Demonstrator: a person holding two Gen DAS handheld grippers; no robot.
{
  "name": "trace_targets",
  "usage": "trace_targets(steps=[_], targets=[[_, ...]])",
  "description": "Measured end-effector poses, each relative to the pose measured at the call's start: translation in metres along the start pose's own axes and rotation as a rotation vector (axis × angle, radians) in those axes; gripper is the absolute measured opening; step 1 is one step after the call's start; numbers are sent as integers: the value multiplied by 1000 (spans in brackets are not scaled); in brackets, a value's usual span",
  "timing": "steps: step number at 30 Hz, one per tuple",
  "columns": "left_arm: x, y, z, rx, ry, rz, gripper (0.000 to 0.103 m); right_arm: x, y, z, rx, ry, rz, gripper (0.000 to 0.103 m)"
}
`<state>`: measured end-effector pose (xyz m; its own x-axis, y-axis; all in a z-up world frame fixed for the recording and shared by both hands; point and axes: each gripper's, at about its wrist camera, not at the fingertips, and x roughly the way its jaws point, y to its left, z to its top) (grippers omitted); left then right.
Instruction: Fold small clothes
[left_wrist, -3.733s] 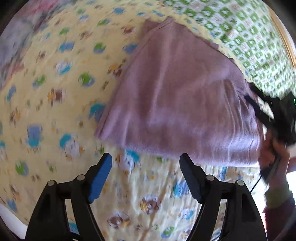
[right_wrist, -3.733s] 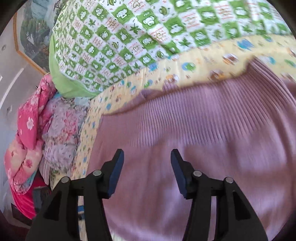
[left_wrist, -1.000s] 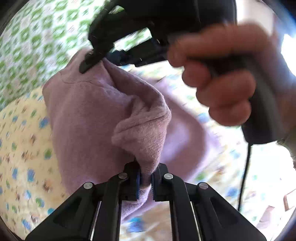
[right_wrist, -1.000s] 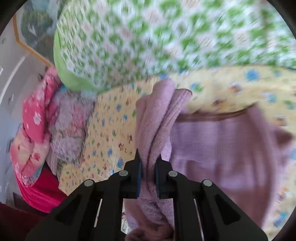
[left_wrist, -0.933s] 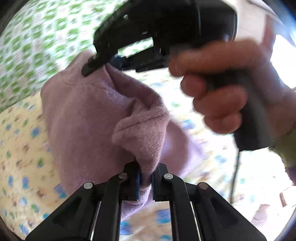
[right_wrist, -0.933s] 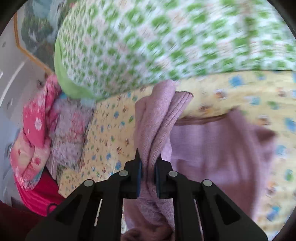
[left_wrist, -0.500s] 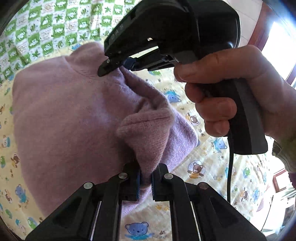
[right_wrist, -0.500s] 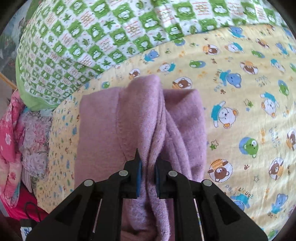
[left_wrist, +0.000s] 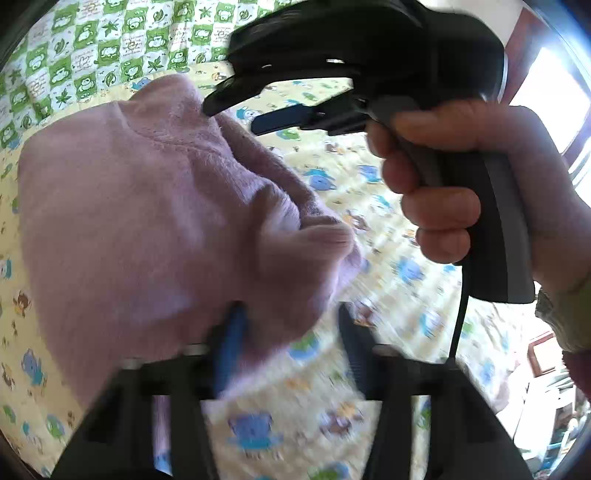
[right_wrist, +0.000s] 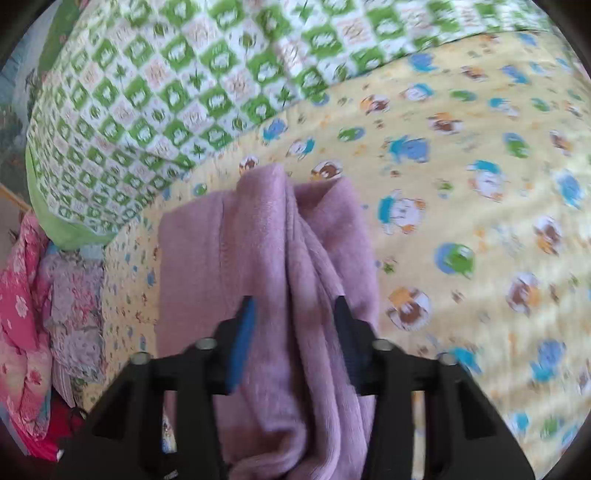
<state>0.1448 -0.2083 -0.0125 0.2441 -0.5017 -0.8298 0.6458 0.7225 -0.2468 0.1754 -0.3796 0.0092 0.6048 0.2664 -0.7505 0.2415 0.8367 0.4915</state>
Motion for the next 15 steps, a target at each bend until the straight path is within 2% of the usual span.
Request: trace_targets(steps=[4, 8, 11, 13, 15], targets=[[-31, 9, -20, -7, 13, -36, 65, -29, 2, -30, 16, -21, 6, 51], [-56, 39, -41, -102, 2, 4, 73, -44, 1, -64, 39, -24, -10, 51], [-65, 85, -52, -283, 22, 20, 76, -51, 3, -88, 33, -43, -40, 51], [-65, 115, -58, -410, 36, -1, 76, -59, 9, -100, 17, -86, -19, 51], [-64, 131, -62, -493, 46, -16, 77, -62, 17, -105, -25, -102, -11, 51]])
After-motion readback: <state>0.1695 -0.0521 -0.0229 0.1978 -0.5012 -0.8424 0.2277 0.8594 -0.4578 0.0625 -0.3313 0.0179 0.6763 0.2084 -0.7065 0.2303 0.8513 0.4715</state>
